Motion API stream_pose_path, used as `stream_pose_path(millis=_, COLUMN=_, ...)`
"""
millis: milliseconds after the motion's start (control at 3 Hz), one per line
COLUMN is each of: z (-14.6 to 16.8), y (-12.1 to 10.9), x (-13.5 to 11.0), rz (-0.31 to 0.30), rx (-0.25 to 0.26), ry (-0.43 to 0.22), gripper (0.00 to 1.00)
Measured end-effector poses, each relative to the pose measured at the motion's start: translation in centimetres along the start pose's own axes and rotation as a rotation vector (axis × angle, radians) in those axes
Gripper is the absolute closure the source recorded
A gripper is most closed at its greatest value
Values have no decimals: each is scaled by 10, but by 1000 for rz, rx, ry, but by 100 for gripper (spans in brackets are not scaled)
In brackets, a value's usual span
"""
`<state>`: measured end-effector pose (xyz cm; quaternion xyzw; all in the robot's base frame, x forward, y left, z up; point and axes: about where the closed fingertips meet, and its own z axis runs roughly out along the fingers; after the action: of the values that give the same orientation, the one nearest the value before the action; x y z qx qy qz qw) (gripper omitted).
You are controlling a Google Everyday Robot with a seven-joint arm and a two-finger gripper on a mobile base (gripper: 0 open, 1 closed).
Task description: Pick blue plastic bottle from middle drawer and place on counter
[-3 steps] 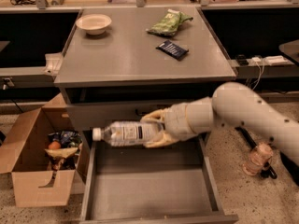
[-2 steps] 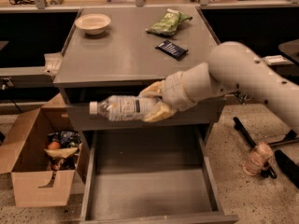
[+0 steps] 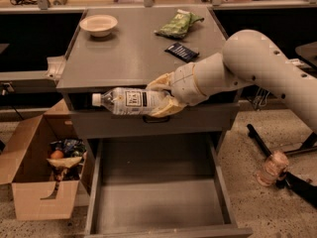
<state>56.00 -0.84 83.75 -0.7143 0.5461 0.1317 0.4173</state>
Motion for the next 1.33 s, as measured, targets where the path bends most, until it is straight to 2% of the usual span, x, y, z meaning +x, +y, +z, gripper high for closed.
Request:
stream_pose_path(millis=333, z=1, y=-3, x=-2, rz=12, rx=0, ry=2, gripper=100)
stream_pose_path(millis=667, z=-9, y=-34, x=-16, rz=42, rx=24, ry=10, gripper=100)
stream_pose_path(millis=1000, z=-24, y=-89, x=-32, rz=86, rx=69, ry=18, gripper=100)
stream_pose_path(millis=1333, z=-23, y=-141, x=-30, rz=167, rx=117, ry=24, gripper=100)
